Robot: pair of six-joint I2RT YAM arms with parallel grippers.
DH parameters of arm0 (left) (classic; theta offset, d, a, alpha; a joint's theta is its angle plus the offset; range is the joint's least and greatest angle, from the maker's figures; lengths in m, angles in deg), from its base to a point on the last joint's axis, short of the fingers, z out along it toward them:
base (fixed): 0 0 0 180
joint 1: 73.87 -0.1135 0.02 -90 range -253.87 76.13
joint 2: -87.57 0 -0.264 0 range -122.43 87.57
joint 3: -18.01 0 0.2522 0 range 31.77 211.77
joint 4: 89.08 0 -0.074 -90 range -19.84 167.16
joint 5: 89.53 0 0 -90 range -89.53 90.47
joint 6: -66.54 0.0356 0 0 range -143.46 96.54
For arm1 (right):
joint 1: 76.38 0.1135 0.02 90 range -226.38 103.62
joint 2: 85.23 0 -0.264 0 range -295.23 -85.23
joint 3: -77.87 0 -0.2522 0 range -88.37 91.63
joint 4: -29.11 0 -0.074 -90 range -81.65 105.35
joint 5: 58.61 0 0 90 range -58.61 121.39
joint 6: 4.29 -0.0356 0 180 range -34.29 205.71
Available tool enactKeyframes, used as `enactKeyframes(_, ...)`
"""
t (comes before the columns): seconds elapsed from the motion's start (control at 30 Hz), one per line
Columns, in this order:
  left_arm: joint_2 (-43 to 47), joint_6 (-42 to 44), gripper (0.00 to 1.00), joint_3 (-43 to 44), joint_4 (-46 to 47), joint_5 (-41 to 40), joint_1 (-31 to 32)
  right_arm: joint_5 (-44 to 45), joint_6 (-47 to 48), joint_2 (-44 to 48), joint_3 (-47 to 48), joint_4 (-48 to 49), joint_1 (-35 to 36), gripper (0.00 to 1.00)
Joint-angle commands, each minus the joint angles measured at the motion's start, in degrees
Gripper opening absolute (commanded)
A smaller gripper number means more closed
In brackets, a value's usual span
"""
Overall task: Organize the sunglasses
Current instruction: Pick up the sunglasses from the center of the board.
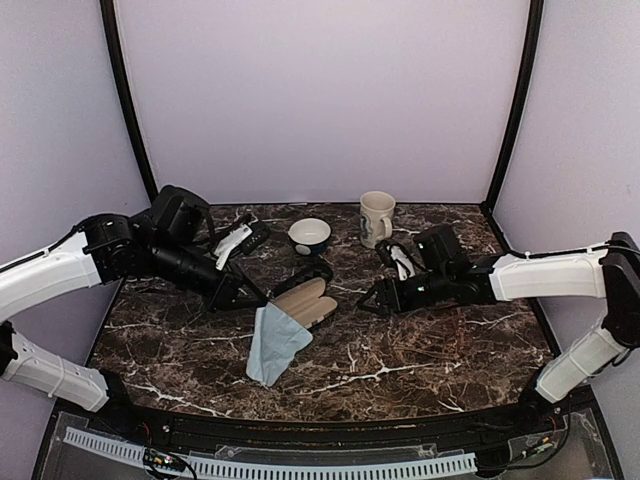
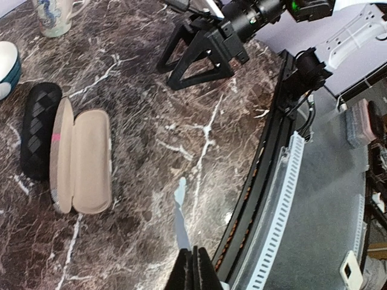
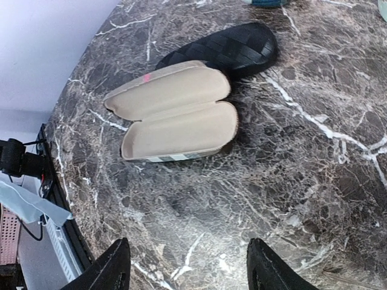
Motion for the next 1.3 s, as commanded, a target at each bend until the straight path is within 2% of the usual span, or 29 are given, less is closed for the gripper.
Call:
enactKeyframes(0.0,-2.9,-6.3,0.0,1.0,10.1,8.1,1.2,-2.7,1.2,4.6,-0.5,3.2,0.5,0.66)
enactKeyframes(0.13,-8.7,-9.2,0.0,2.9,18.2,9.2,6.1,1.0,2.4,7.0,0.4,-1.9,-0.6,0.67)
enactKeyframes(0.2,-11.9,-9.6,0.0,5.0,19.1,7.8,7.6,-0.7,3.2,8.2,0.3,-3.3,-1.8,0.67)
enactKeyframes(0.3,-14.7,-11.7,0.0,6.3,21.5,4.9,7.9,-3.6,3.7,11.6,-2.0,-1.6,-2.9,0.67)
enactKeyframes(0.47,-19.2,-17.0,0.0,7.0,27.9,7.8,8.3,-5.2,3.8,17.0,-5.0,-0.4,-3.5,0.67)
enactKeyframes(0.63,-21.8,-15.5,0.0,9.6,23.5,7.5,10.1,-7.2,4.1,18.4,-6.3,-0.7,-3.5,0.66)
enactKeyframes(0.83,-18.3,-12.8,0.0,8.1,15.2,3.6,10.5,-7.6,4.3,18.5,-7.2,-0.3,-3.5,0.66)
enactKeyframes(1.03,-16.9,-16.7,0.0,6.3,17.5,3.6,10.5,-9.5,3.4,17.3,-9.1,3.3,-1.5,0.66)
enactKeyframes(1.27,-23.9,-19.1,0.0,10.3,20.5,8.1,10.9,-7.0,3.3,18.8,-10.9,2.9,-0.6,0.66)
